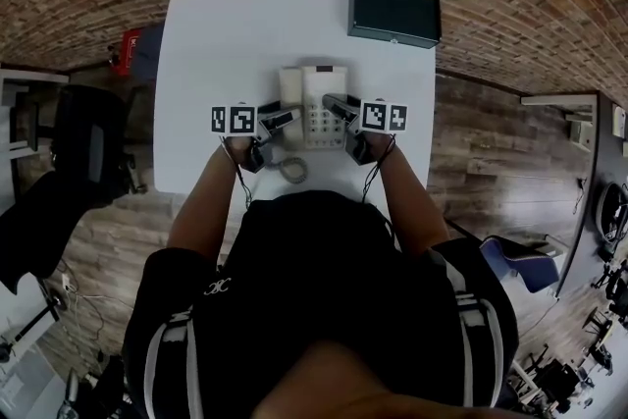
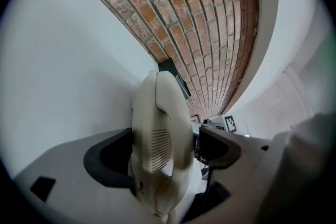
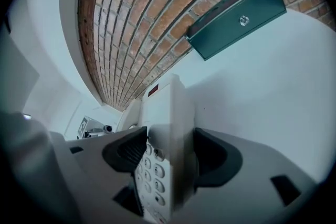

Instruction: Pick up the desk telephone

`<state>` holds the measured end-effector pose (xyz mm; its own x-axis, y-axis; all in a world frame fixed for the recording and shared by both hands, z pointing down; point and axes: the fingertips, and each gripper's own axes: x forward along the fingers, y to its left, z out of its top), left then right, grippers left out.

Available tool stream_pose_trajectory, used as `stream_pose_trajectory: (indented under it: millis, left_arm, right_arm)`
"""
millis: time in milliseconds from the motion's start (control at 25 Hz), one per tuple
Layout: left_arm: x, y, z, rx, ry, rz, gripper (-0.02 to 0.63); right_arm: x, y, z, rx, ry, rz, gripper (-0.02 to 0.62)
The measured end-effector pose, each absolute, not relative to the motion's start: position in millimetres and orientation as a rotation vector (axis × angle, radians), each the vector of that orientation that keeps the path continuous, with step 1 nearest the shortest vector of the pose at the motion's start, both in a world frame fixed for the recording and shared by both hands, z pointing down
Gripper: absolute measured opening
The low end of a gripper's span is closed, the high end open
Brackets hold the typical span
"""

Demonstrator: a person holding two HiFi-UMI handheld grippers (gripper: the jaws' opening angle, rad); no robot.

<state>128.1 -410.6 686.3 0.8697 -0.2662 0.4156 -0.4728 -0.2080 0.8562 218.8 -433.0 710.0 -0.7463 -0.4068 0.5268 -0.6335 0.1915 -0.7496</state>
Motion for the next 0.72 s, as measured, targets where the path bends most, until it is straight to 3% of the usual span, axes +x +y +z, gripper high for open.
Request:
stream_pose_trajectory:
  millis: [720]
  left_arm:
    - [118, -395, 667, 1.812, -0.623, 0.219, 0.343]
  right_arm:
    - [214, -408, 685, 1.000, -2.219, 1.552, 0.244]
